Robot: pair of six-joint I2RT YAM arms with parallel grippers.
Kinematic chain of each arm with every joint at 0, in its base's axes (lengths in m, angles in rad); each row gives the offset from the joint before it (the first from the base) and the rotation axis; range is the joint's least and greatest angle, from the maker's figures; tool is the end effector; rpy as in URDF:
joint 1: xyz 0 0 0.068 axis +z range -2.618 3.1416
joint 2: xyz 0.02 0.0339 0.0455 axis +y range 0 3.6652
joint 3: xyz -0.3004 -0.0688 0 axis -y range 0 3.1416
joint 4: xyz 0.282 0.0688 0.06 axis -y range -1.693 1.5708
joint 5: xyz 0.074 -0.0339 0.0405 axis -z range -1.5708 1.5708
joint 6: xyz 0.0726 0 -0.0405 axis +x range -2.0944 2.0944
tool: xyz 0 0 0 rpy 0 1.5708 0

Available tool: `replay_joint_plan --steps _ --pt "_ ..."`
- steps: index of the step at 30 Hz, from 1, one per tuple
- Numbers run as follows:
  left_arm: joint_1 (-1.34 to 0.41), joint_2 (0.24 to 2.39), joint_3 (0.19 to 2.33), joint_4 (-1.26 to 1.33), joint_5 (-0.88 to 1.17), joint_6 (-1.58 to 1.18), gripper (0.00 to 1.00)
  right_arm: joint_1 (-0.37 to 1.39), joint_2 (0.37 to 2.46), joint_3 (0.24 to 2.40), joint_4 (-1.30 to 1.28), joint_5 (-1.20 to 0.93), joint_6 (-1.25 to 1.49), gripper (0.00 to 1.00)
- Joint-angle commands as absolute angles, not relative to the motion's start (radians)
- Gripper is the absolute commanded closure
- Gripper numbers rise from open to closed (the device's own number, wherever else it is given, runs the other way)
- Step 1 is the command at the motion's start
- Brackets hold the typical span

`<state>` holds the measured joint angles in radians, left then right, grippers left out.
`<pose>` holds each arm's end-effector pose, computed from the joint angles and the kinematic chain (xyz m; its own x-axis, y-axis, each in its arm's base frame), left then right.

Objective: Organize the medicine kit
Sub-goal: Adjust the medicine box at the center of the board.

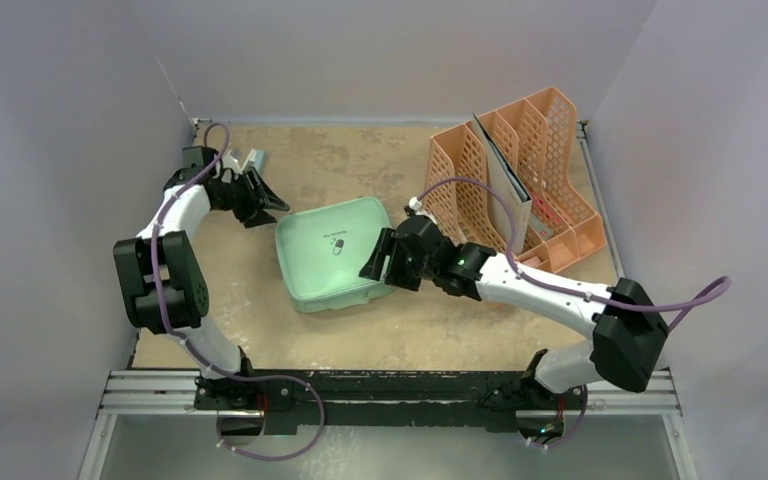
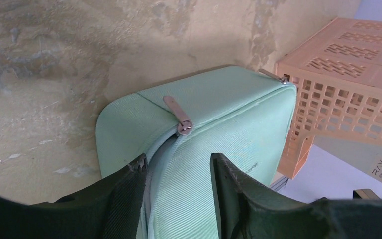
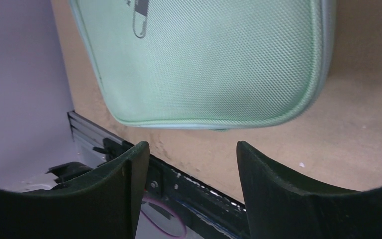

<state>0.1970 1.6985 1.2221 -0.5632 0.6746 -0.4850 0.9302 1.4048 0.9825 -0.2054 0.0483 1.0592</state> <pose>0.4037 0.0343 0.2228 -0.8214 -0.5352 -0.1971 -0.2549 0.6536 -0.7126 0.2244 0.2952 0.2629 -0.8498 0.3173 -0.4210 -0.0746 0.7182 0.6919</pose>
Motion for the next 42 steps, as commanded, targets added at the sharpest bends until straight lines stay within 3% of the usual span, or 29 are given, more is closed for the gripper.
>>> replay_joint_plan --steps 1,7,11,14,21,26,34,42 --pt "0.204 1.742 1.264 -0.608 0.664 -0.426 0.54 0.934 1.426 0.977 -0.077 0.057 1.149 0.34" --pt "0.203 1.729 1.260 -0.676 0.588 -0.381 0.65 0.935 1.481 1.005 -0.089 0.059 1.131 0.37" --pt "0.201 1.694 1.232 -0.699 0.549 -0.360 0.80 0.933 1.489 1.052 -0.162 0.130 1.073 0.40" --pt "0.195 1.680 1.204 -0.700 0.551 -0.349 0.81 0.932 1.469 1.059 -0.188 0.144 1.093 0.40" --pt "0.192 1.682 1.185 -0.717 0.565 -0.332 0.91 0.934 1.381 1.017 -0.262 0.201 1.154 0.28" --pt "0.175 1.647 1.161 -0.721 0.546 -0.328 0.93 0.934 1.357 0.920 -0.207 0.152 1.191 0.30" --pt "0.170 1.594 1.081 -0.686 0.511 -0.369 0.94 0.934 1.427 0.954 -0.181 0.132 1.177 0.32" --pt "0.150 1.536 1.005 -0.650 0.505 -0.406 0.94 0.888 1.496 0.997 -0.032 0.083 0.936 0.37"
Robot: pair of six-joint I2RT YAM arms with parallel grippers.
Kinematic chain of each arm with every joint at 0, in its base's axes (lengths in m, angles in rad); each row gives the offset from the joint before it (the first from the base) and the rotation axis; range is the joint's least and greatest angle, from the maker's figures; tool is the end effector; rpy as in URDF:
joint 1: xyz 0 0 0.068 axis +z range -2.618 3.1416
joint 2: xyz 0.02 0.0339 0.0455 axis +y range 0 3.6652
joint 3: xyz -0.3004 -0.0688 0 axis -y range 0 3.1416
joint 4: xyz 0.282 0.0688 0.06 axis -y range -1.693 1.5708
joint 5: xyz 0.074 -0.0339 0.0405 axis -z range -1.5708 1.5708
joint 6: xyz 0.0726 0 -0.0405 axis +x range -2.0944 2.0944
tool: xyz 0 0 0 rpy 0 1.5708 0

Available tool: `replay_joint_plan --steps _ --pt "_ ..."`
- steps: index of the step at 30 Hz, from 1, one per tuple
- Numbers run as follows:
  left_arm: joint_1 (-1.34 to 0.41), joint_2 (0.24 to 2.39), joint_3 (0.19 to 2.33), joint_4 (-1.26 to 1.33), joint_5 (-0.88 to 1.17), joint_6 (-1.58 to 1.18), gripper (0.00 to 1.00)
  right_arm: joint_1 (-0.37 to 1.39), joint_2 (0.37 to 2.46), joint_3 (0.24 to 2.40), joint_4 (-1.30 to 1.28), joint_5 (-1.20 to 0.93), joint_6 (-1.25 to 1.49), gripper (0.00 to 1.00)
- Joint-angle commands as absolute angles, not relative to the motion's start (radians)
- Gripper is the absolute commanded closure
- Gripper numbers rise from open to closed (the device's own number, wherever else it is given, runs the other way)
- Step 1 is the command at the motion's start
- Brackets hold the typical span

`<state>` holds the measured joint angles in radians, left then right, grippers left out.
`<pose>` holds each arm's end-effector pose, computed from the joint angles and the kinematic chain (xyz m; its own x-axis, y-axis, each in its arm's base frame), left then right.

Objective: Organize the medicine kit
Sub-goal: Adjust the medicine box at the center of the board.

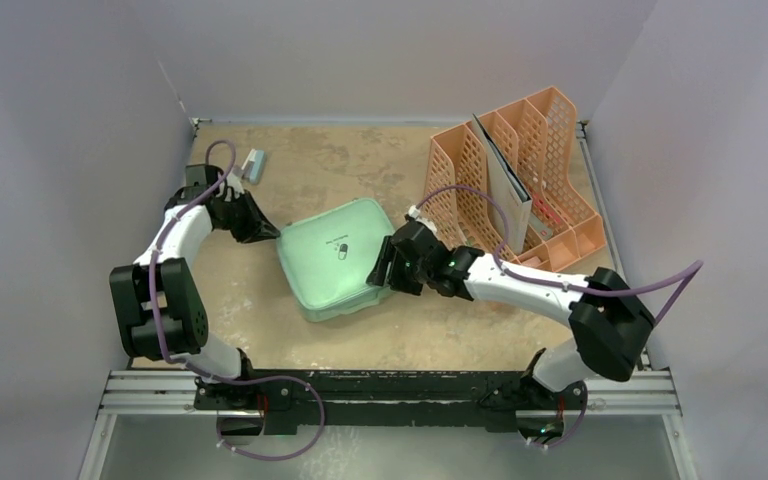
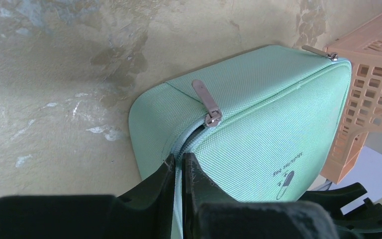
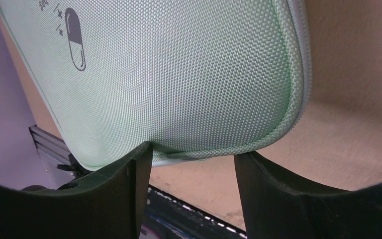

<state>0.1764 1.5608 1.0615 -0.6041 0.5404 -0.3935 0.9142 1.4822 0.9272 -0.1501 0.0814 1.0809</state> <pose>0.3557 0.0255 0.2099 -0.8415 -0.4840 -0.2400 -0.2652 0.7572 -0.5970 0.2343 0.2944 0.2203 -0.8494 0.3386 -0.4048 -0.0046 0.7623 0.6472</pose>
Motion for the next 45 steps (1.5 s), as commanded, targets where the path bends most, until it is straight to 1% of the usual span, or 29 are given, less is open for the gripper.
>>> replay_joint_plan --steps 1,8,12,17,22,26,29,33,35,39,42,44,45 --pt "0.149 1.536 1.000 -0.649 0.505 -0.409 0.94 0.885 1.505 1.011 -0.033 0.087 0.911 0.38" --pt "0.134 1.508 0.946 -0.615 0.536 -0.451 0.95 0.837 1.616 1.105 -0.021 0.025 0.783 0.43" --pt "0.128 1.452 0.917 -0.613 0.532 -0.470 0.95 0.809 1.670 1.177 -0.039 0.008 0.688 0.42" --pt "0.115 1.416 0.845 -0.547 0.610 -0.543 0.95 0.784 1.751 1.297 -0.064 0.005 0.570 0.41" --pt "0.094 1.384 0.819 -0.533 0.594 -0.564 0.95 0.772 1.829 1.404 -0.124 0.002 0.494 0.39" --pt "0.094 1.316 0.839 -0.552 0.572 -0.574 0.89 0.763 1.841 1.447 -0.189 0.021 0.449 0.37" --pt "0.095 1.271 0.889 -0.597 0.532 -0.574 0.81 0.762 1.800 1.449 -0.236 0.070 0.414 0.35" --pt "0.100 1.238 0.945 -0.622 0.487 -0.575 0.73 0.763 1.743 1.455 -0.287 0.065 0.367 0.32" --pt "0.112 1.236 0.969 -0.625 0.453 -0.570 0.69 0.763 1.720 1.458 -0.301 0.062 0.350 0.32" --pt "0.143 1.251 1.024 -0.629 0.386 -0.568 0.66 0.764 1.684 1.453 -0.309 0.038 0.321 0.32" --pt "0.148 1.265 1.057 -0.621 0.320 -0.568 0.60 0.764 1.676 1.462 -0.342 0.038 0.320 0.31" --pt "0.154 1.284 1.077 -0.616 0.297 -0.564 0.54 0.765 1.672 1.469 -0.371 0.049 0.322 0.29" --pt "0.156 1.296 1.086 -0.615 0.294 -0.561 0.52 0.764 1.671 1.475 -0.384 0.050 0.322 0.29"
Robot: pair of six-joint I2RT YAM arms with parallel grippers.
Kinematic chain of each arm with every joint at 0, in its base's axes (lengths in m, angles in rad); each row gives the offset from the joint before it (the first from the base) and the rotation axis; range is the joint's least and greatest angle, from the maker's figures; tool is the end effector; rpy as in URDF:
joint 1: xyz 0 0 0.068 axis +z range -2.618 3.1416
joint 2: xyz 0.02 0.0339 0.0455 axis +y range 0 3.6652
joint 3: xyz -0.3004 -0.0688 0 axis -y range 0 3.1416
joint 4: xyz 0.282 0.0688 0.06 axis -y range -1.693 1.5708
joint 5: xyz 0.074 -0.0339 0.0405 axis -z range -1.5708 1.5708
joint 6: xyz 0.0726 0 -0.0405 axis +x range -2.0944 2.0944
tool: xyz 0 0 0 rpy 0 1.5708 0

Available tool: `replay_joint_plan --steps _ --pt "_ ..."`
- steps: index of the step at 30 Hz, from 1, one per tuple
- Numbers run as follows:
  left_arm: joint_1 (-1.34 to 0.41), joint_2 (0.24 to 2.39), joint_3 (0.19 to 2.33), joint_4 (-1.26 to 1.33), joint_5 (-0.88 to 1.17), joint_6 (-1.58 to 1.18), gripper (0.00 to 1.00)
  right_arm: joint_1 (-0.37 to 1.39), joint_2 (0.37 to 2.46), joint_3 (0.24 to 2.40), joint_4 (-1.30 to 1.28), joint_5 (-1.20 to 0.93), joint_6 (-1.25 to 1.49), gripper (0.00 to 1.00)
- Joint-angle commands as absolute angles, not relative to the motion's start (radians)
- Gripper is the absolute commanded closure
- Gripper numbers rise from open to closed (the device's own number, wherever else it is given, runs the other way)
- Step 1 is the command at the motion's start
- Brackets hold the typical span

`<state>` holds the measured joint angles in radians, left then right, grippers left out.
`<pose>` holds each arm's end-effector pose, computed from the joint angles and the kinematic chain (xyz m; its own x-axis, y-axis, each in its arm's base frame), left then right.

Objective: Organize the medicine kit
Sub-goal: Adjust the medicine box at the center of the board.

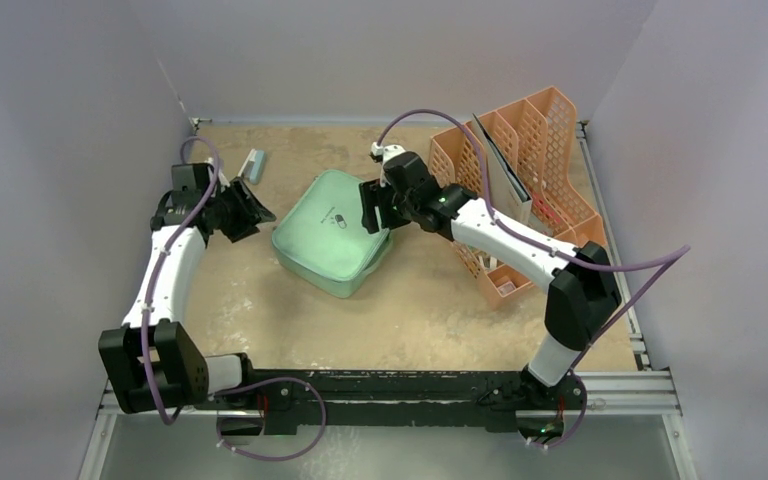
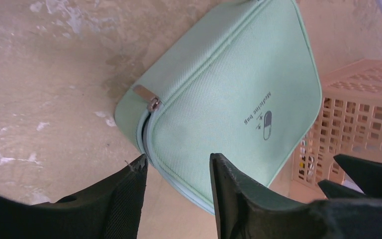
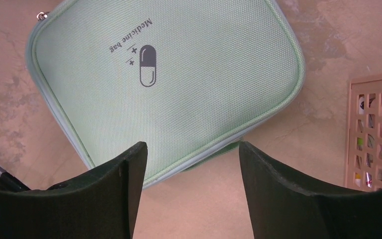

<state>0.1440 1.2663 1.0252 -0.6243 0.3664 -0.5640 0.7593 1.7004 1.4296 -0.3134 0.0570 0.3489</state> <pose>0.3106 0.0187 0.2831 -0.6880 -0.6041 -0.4021 -0.3217 0.7506 -0.5771 0.3429 0.3197 0.3130 -0.5991 -0.0981 -0.7946 -0.4767 0.8411 0.2556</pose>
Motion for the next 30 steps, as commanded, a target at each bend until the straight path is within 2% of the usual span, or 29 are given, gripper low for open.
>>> replay_joint_plan --steps 1,10,19,30 --pt "0.159 1.311 1.095 -0.612 0.293 -0.558 0.52 0.764 1.668 1.479 -0.392 0.054 0.322 0.29" --pt "0.190 1.463 1.125 -0.539 0.365 -0.558 0.51 0.805 1.641 1.437 -0.282 -0.121 0.256 0.35" --pt "0.209 1.583 1.108 -0.436 0.510 -0.613 0.57 0.911 1.704 1.450 -0.250 -0.143 0.161 0.36" --pt "0.219 1.677 1.105 -0.391 0.559 -0.676 0.55 0.973 1.788 1.477 -0.238 -0.132 0.112 0.35"
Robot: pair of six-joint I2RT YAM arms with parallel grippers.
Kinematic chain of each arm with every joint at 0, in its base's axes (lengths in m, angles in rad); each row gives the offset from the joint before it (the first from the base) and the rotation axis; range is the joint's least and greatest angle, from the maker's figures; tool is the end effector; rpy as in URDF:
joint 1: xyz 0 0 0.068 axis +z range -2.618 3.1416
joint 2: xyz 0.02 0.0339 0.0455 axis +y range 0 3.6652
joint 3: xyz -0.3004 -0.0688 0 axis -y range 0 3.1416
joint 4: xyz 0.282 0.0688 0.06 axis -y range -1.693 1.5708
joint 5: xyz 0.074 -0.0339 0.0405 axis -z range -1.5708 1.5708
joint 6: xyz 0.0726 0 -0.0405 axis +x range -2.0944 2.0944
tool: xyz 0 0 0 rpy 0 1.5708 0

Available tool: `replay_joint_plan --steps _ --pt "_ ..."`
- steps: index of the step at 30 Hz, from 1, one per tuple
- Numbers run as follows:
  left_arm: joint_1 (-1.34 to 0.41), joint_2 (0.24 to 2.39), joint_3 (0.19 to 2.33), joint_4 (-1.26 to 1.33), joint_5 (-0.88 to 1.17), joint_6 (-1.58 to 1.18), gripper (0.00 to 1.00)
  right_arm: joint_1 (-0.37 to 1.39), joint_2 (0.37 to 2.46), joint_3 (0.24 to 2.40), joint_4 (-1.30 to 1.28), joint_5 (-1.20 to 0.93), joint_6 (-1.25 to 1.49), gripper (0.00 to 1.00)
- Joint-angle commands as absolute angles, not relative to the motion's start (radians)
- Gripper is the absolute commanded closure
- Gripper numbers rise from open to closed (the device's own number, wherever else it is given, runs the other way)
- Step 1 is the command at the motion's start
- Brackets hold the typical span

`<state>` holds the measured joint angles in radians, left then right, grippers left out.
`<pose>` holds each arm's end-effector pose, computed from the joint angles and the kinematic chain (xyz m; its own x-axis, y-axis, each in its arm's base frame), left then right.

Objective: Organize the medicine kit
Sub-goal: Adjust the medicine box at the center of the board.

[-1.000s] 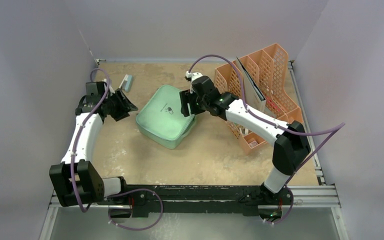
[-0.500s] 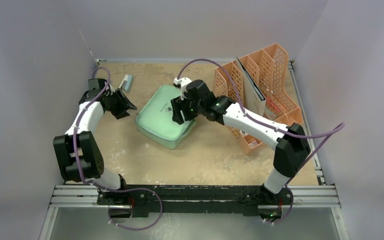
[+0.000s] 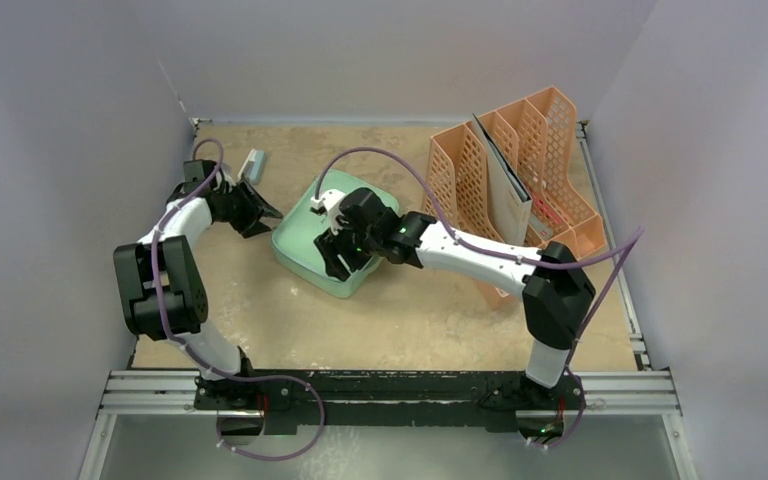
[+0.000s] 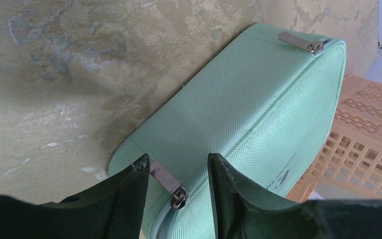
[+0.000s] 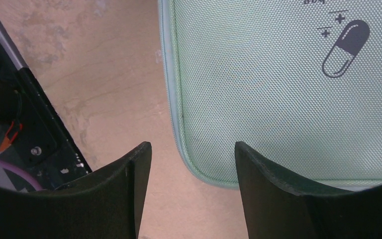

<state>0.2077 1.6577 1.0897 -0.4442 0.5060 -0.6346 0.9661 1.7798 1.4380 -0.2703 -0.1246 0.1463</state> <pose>0.3878 0.0458 0.1950 -0.7103 -0.6796 -0.1831 -0.4348 0.6282 -0.6452 0.2698 0.4063 0.2855 -0.4506 -0.3976 -0.7993 -0.8172 0.5442 0.1900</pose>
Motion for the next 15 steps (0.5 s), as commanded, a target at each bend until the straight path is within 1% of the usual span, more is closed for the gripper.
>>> replay_joint_plan --steps 1,4,8,15 --pt "0.218 1.685 1.103 -0.389 0.566 -0.682 0.55 0.976 1.798 1.478 -0.237 -0.131 0.111 0.35" --pt "0.218 1.703 1.092 -0.378 0.592 -0.699 0.59 0.989 1.827 1.484 -0.238 -0.118 0.103 0.35" --pt "0.220 1.707 1.076 -0.378 0.601 -0.705 0.67 1.012 1.844 1.491 -0.243 -0.080 0.087 0.35" --pt "0.220 1.689 1.070 -0.400 0.613 -0.697 0.90 1.028 1.860 1.487 -0.241 -0.048 0.088 0.35"
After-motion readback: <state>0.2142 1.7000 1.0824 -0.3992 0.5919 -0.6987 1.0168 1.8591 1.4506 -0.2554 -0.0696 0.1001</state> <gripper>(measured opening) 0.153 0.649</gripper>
